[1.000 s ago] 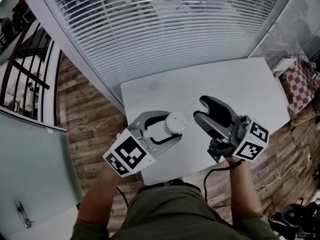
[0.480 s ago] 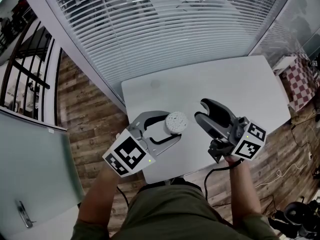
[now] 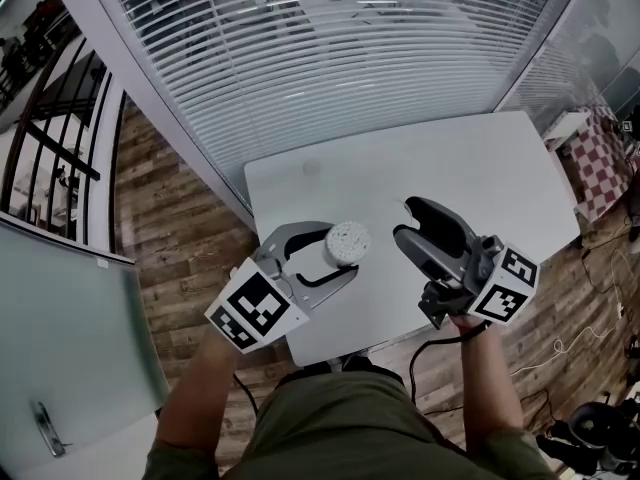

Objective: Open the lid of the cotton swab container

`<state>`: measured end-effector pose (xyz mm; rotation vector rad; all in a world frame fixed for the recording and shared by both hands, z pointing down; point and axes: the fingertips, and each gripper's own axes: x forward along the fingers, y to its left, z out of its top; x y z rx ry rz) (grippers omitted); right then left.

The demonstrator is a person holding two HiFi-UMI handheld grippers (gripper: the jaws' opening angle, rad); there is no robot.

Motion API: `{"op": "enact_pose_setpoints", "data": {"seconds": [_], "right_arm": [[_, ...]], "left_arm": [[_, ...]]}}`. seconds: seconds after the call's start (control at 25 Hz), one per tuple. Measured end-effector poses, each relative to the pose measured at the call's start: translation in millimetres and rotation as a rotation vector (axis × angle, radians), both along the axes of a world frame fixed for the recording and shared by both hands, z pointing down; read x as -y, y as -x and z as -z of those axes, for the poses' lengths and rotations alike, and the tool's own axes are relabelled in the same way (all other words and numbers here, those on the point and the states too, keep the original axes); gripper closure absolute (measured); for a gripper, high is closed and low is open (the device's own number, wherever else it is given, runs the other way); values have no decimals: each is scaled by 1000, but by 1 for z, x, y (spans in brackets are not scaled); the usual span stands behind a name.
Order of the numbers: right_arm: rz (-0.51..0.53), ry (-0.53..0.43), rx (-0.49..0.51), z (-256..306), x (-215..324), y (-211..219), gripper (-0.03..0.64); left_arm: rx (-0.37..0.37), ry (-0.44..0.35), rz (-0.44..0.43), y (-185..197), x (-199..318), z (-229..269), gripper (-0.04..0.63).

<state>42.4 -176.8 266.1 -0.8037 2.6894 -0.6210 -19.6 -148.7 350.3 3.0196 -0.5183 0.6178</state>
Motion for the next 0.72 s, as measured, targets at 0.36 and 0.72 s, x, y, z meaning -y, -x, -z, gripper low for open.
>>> {"op": "enact_pose_setpoints", "data": {"seconds": [0.36,0.72], "right_arm": [[-49,-61,3,32,-24,-19,492],[-94,-72,-3,33,-42,-33,548]], "left_arm": [[-16,-17,34,12,-2,8,344],[-24,-32,37,13,-11,16,344]]}}
